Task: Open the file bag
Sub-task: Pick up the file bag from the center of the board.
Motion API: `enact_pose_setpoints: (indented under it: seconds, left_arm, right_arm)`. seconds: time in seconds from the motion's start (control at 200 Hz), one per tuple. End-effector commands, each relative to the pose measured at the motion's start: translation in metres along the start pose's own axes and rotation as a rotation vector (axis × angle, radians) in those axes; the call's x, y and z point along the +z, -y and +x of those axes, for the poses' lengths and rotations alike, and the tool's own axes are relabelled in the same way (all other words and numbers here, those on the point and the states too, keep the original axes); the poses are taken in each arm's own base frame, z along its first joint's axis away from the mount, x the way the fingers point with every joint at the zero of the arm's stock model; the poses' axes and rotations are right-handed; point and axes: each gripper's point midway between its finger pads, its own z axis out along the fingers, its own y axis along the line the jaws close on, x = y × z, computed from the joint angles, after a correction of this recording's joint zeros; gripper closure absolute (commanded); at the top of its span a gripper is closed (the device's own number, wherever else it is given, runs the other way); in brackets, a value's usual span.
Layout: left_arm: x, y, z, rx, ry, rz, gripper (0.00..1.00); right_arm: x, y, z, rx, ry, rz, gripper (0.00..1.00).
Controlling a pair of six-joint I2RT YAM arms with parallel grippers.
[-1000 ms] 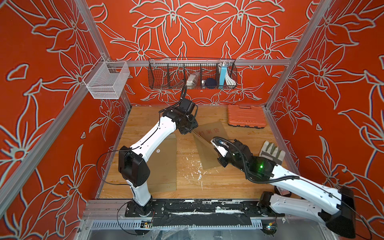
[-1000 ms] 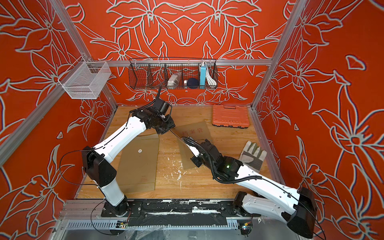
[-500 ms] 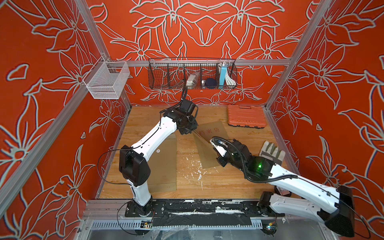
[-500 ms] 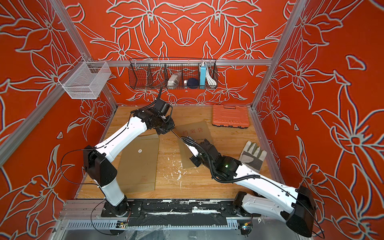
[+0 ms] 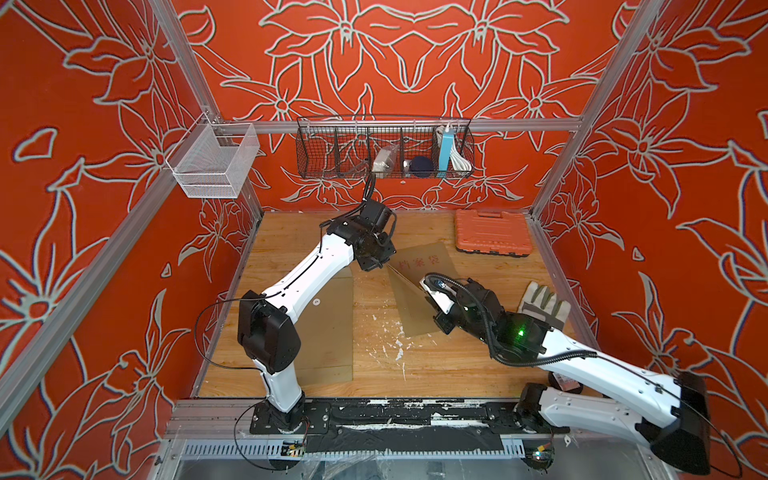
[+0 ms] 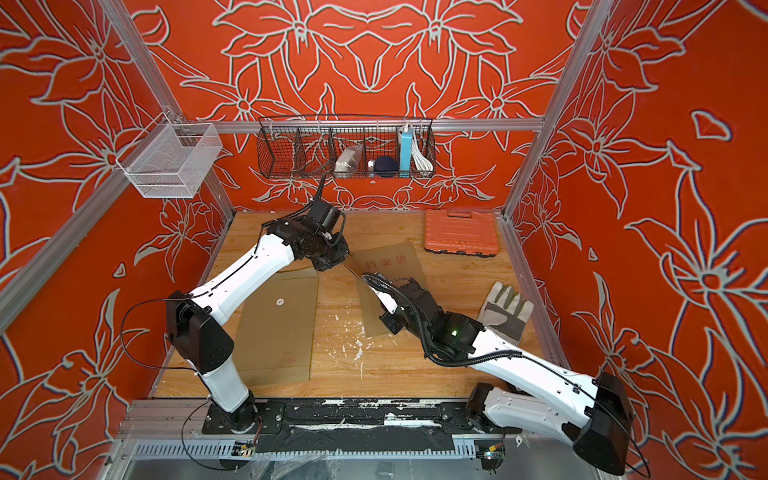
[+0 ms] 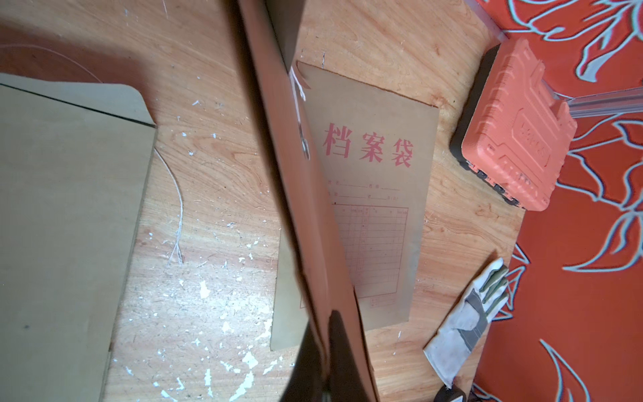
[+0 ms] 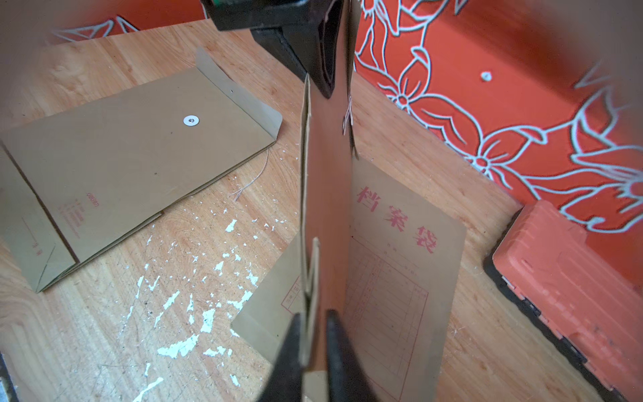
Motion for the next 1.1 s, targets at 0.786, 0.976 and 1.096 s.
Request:
enact_pose_setpoints:
  seconds: [0.786, 0.976, 1.096]
  left_arm:
    - [-0.150, 0.022, 0.030, 0.802, 0.204, 0.447, 1.00]
    - [-0.196, 0.034, 0.049, 0.839, 0.264, 0.632, 1.00]
    - [-0.226, 0.042, 0.064, 0.858, 0.286, 0.769, 1.00]
  right_arm:
    - [0.007, 0.102, -0.008, 0.545, 0.059, 0.079, 0.43]
    - [0.001, 0.109, -0.040, 0.730, 0.232, -0.196, 0.34]
    - [-0.015, 0.109, -0.070, 0.786, 0.372, -0.377, 0.27]
